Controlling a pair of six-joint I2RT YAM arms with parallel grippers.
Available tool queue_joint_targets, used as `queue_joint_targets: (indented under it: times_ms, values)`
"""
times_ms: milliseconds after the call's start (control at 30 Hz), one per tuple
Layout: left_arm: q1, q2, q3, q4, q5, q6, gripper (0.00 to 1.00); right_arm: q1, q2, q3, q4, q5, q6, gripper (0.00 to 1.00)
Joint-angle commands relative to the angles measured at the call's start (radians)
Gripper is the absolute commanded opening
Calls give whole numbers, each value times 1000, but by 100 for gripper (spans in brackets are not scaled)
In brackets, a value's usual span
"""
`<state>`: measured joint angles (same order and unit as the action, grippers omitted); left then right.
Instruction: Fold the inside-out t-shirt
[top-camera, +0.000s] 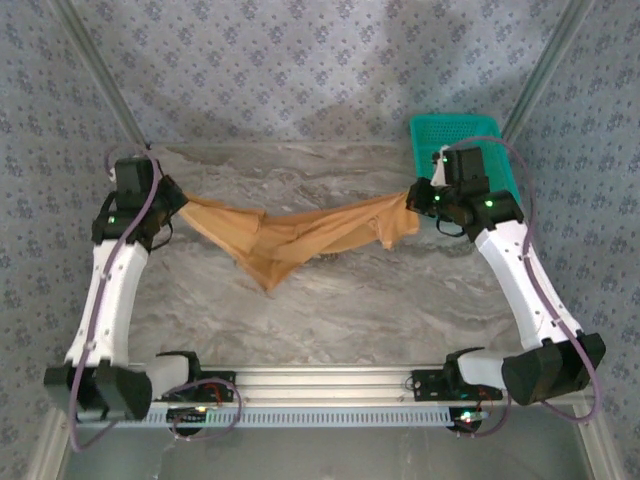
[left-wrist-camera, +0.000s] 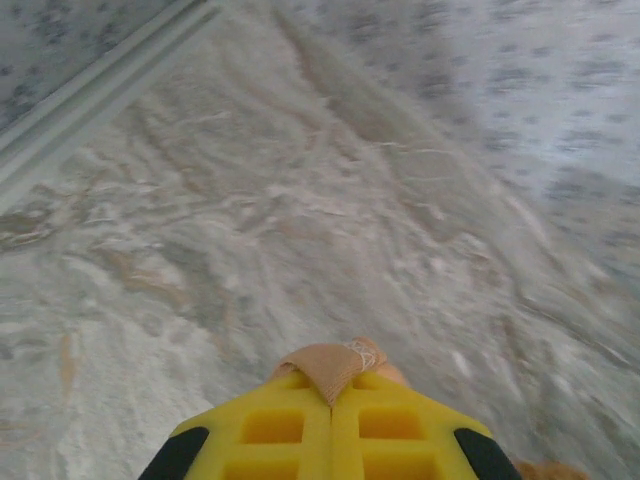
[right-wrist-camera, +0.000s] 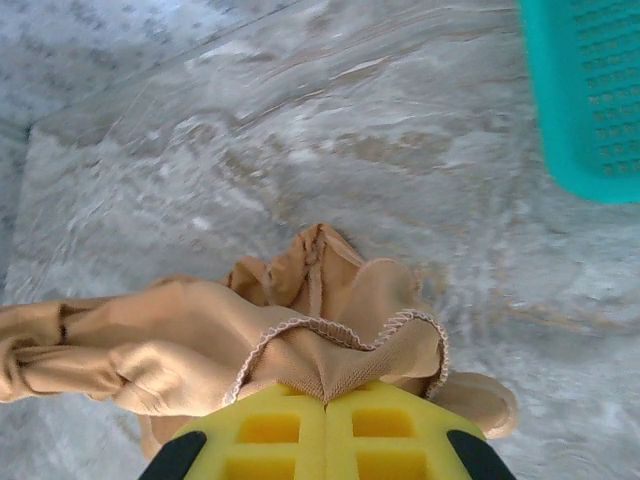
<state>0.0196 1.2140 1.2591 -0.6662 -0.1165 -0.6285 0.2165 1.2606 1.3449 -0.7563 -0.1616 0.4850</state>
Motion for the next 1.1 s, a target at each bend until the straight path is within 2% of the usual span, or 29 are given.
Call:
queue_joint_targets:
  times_ms: [0,133,267,367,400,433,533,633,700,800,933,1067]
  values:
    - [48,179,40,23,-36,6,0,-42,-23,-50,-22,-26,4,0]
    - [49,388,97,65,17,-4,0,-31,-8,-111,47,-41,30,0]
    - [37,596,250,34,52,32,0,4,54,-131,79,-37,38,0]
    - [12,643,323,-8,49,67,53,10,103,-123,83,-27,35,0]
    - [-9,621,309,-7,24,75,65,11,116,-120,80,-26,28,0]
    - [-35,586,283,-8,-5,86,70,10,125,-119,78,-23,21,0]
    - [-137,461,165,-49,-88,84,68,4,143,-121,75,-3,28,0]
    - [-271,331,-5,-23,-94,32,51,-4,165,-114,81,-1,42,0]
    - [-364,273,-112,33,-53,-14,40,-6,180,-105,87,-11,45,0]
    - [-478,237,-233,131,31,-96,33,-6,201,-84,81,-20,44,0]
    - [-588,267,-295,215,45,-168,35,-9,211,-69,77,-25,45,0]
    - [-636,358,-272,227,50,-188,38,-7,210,-69,75,-36,48,0]
